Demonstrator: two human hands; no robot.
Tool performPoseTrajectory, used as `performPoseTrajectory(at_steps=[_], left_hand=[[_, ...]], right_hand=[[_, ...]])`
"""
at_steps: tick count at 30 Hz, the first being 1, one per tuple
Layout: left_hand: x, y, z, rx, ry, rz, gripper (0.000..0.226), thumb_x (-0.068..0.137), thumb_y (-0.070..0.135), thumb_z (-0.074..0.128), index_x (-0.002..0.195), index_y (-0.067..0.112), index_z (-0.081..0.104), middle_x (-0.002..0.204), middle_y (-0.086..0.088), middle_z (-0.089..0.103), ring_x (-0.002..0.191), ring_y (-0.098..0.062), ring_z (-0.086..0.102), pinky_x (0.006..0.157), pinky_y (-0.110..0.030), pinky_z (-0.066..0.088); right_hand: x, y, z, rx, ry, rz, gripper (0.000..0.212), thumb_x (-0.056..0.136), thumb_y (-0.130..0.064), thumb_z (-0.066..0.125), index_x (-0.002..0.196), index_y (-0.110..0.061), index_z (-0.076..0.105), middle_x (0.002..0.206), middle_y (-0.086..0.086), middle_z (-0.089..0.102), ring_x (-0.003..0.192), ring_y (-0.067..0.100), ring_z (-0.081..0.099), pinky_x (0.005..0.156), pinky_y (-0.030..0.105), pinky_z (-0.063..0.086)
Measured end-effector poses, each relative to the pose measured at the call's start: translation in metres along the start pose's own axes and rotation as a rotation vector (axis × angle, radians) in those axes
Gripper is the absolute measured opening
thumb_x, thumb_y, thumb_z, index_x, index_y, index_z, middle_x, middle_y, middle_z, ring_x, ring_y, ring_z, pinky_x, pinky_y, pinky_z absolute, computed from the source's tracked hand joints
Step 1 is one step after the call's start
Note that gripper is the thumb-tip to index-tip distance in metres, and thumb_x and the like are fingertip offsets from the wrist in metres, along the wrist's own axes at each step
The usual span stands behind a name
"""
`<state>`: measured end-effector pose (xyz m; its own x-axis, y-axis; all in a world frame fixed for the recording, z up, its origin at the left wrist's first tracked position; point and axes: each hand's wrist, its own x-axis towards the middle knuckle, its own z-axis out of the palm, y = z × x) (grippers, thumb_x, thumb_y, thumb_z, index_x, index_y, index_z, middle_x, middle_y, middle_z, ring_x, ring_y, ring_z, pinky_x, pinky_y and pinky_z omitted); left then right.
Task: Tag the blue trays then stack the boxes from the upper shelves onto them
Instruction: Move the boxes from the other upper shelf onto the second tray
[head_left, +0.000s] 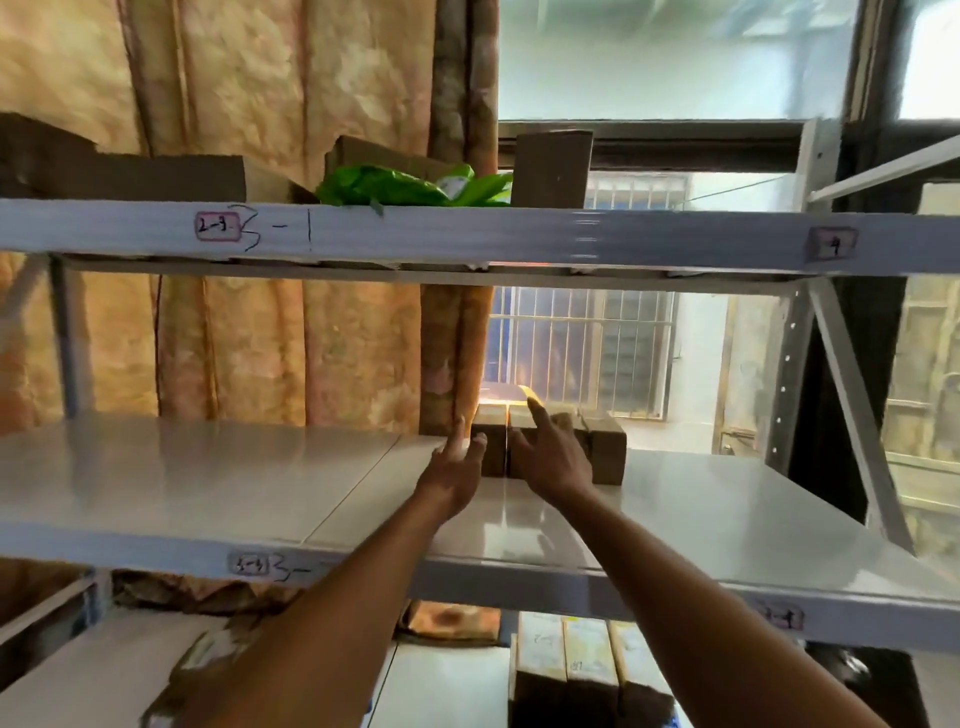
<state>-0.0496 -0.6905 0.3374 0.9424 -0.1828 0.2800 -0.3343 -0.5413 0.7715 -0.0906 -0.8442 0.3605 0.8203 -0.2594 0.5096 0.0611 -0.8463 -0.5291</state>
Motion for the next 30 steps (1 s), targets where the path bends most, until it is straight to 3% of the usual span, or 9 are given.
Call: performPoseTrajectory(at_steps=[4, 8, 12, 15, 19, 21, 23, 27, 30], left_hand=[[0.035, -0.008, 0.016, 0.107, 0.009, 0.061, 0.064, 0.100, 0.066, 0.024, 0.159, 0.044, 0.011, 0.169, -0.009, 0.015, 0.149, -0.035, 0.030, 0.118, -0.055, 0.029], [0.059, -0.009, 0.024, 0.135, 0.008, 0.061, 0.066, 0.092, 0.059, 0.038, 0.153, 0.043, 0.020, 0.157, -0.009, 0.036, 0.133, -0.036, 0.049, 0.106, -0.054, 0.043], [0.063, -0.014, 0.020, -0.037, 0.172, 0.000, 0.064, 0.079, 0.067, 0.061, 0.130, 0.037, 0.036, 0.130, -0.006, 0.056, 0.113, -0.031, 0.061, 0.091, -0.040, 0.049], [0.060, -0.017, 0.016, -0.144, 0.273, -0.061, 0.063, 0.077, 0.064, 0.070, 0.118, 0.028, 0.039, 0.121, -0.005, 0.061, 0.107, -0.029, 0.063, 0.083, -0.036, 0.047], [0.050, -0.018, 0.007, -0.265, 0.356, -0.170, 0.061, 0.077, 0.053, 0.074, 0.117, 0.022, 0.038, 0.123, -0.010, 0.065, 0.107, -0.035, 0.064, 0.086, -0.039, 0.048], [0.049, -0.021, 0.002, -0.309, 0.335, -0.179, 0.068, 0.083, 0.049, 0.070, 0.138, 0.025, 0.038, 0.135, -0.012, 0.060, 0.117, -0.038, 0.060, 0.097, -0.043, 0.047], [0.051, -0.020, -0.005, -0.328, 0.254, -0.176, 0.064, 0.091, 0.052, 0.060, 0.149, 0.030, 0.042, 0.144, -0.015, 0.052, 0.125, -0.037, 0.053, 0.097, -0.040, 0.043], [0.043, -0.013, -0.015, -0.462, 0.202, -0.262, 0.059, 0.084, 0.064, 0.065, 0.121, 0.020, 0.052, 0.118, -0.010, 0.060, 0.102, -0.033, 0.058, 0.080, -0.037, 0.041], [0.025, -0.016, -0.026, -0.522, 0.283, -0.342, 0.049, 0.077, 0.046, 0.077, 0.109, 0.021, 0.049, 0.116, -0.009, 0.065, 0.097, -0.032, 0.061, 0.080, -0.036, 0.048]], right_hand=[[0.031, 0.004, 0.023, -0.166, -0.038, -0.010, 0.061, 0.099, -0.065, 0.044, 0.154, -0.038, 0.039, 0.149, 0.008, 0.041, 0.131, 0.033, 0.052, 0.087, 0.046, 0.052], [0.048, 0.007, 0.037, -0.257, 0.010, -0.001, 0.049, 0.098, -0.062, 0.049, 0.134, -0.029, 0.055, 0.132, 0.012, 0.053, 0.116, 0.035, 0.058, 0.080, 0.045, 0.055], [0.054, 0.004, 0.036, -0.226, 0.103, 0.010, 0.046, 0.094, -0.063, 0.056, 0.118, -0.024, 0.056, 0.108, 0.012, 0.066, 0.101, 0.034, 0.067, 0.079, 0.043, 0.058], [0.048, -0.001, 0.029, -0.196, 0.157, 0.015, 0.047, 0.086, -0.062, 0.064, 0.107, -0.020, 0.058, 0.099, 0.009, 0.072, 0.094, 0.033, 0.071, 0.073, 0.039, 0.056], [0.027, -0.005, 0.019, -0.092, 0.160, 0.096, 0.053, 0.084, -0.060, 0.062, 0.117, -0.019, 0.053, 0.108, 0.010, 0.074, 0.099, 0.036, 0.071, 0.080, 0.044, 0.058], [0.015, -0.005, 0.012, -0.035, 0.134, 0.133, 0.056, 0.088, -0.059, 0.063, 0.127, -0.021, 0.052, 0.115, 0.009, 0.073, 0.103, 0.035, 0.071, 0.083, 0.043, 0.058], [0.006, -0.004, 0.006, 0.016, 0.104, 0.142, 0.058, 0.092, -0.059, 0.061, 0.137, -0.023, 0.054, 0.123, 0.007, 0.073, 0.106, 0.032, 0.071, 0.083, 0.039, 0.056], [-0.025, -0.006, 0.001, 0.133, 0.079, 0.167, 0.049, 0.098, -0.056, 0.052, 0.134, -0.025, 0.064, 0.122, 0.003, 0.075, 0.096, 0.020, 0.068, 0.071, 0.028, 0.048], [-0.051, -0.010, 0.005, 0.243, 0.096, 0.265, 0.044, 0.096, -0.048, 0.056, 0.129, -0.021, 0.068, 0.115, 0.004, 0.076, 0.097, 0.022, 0.069, 0.081, 0.035, 0.055]])
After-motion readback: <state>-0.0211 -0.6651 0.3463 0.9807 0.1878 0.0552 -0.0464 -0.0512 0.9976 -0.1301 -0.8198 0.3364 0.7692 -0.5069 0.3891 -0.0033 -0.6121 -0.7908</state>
